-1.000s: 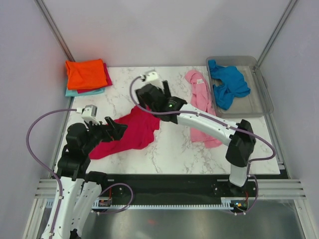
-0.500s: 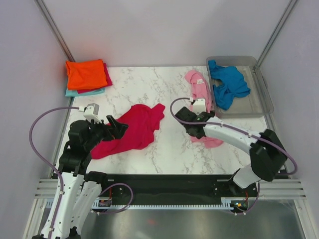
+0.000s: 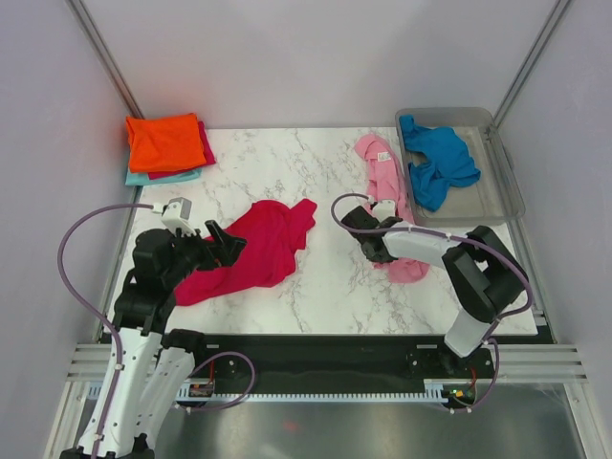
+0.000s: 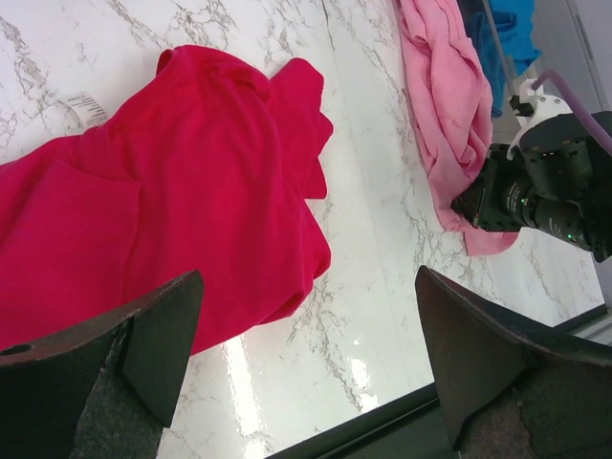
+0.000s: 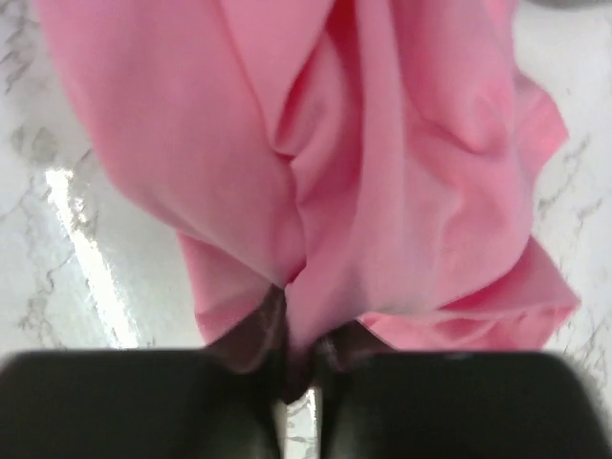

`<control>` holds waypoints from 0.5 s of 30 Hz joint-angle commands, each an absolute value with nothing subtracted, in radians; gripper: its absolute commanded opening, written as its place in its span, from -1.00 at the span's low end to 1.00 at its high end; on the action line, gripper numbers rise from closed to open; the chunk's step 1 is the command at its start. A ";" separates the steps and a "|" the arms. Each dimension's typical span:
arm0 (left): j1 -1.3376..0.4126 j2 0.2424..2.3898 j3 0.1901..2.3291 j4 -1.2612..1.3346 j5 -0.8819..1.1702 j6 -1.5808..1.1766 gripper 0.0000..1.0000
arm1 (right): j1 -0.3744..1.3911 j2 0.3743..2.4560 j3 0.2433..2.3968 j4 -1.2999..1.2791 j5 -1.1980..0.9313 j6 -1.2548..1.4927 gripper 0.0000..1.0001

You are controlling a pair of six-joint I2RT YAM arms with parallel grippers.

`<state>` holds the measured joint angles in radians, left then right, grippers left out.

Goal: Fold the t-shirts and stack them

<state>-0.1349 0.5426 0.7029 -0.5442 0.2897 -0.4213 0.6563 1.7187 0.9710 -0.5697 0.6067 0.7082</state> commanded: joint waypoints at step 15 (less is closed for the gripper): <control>-0.124 0.569 0.713 -0.537 0.285 -0.411 0.99 | 0.244 1.663 1.994 -0.639 0.265 0.336 -1.00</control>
